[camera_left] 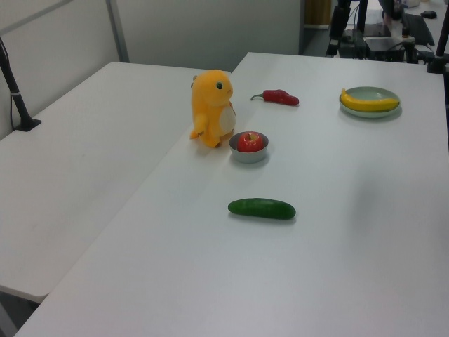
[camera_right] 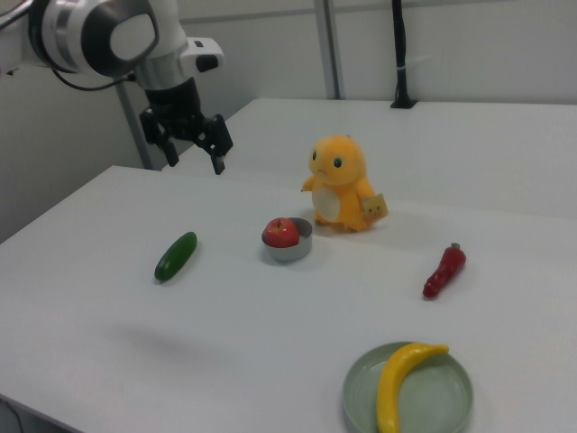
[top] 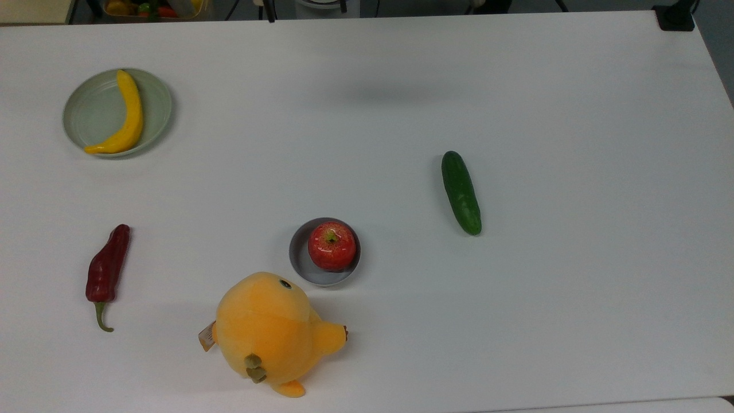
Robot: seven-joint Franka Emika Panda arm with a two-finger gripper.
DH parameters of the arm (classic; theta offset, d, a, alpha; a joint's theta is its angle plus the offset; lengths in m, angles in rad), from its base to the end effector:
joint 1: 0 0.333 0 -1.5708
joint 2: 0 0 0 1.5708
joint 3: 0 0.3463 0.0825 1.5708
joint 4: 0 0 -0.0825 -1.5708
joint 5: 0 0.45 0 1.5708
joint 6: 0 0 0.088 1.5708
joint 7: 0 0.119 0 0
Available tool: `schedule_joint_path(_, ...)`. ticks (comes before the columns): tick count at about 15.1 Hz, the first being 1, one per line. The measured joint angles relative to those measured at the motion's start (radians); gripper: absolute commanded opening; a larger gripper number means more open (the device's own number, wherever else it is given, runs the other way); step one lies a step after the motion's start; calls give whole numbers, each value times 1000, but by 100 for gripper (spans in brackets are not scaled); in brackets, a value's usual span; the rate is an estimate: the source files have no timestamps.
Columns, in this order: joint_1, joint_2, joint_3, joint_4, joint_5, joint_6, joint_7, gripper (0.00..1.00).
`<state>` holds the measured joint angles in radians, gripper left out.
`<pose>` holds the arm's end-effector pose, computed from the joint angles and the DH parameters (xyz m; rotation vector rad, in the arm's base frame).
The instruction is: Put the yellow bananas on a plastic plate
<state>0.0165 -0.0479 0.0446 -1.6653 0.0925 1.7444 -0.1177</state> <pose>0.6198 0.0480 0.6378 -3.0382 -0.2569 -0.1976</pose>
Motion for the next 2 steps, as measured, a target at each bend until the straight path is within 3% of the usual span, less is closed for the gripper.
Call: schedule_joint_path(2,-1,14,-14,0,-1,12,-5,100)
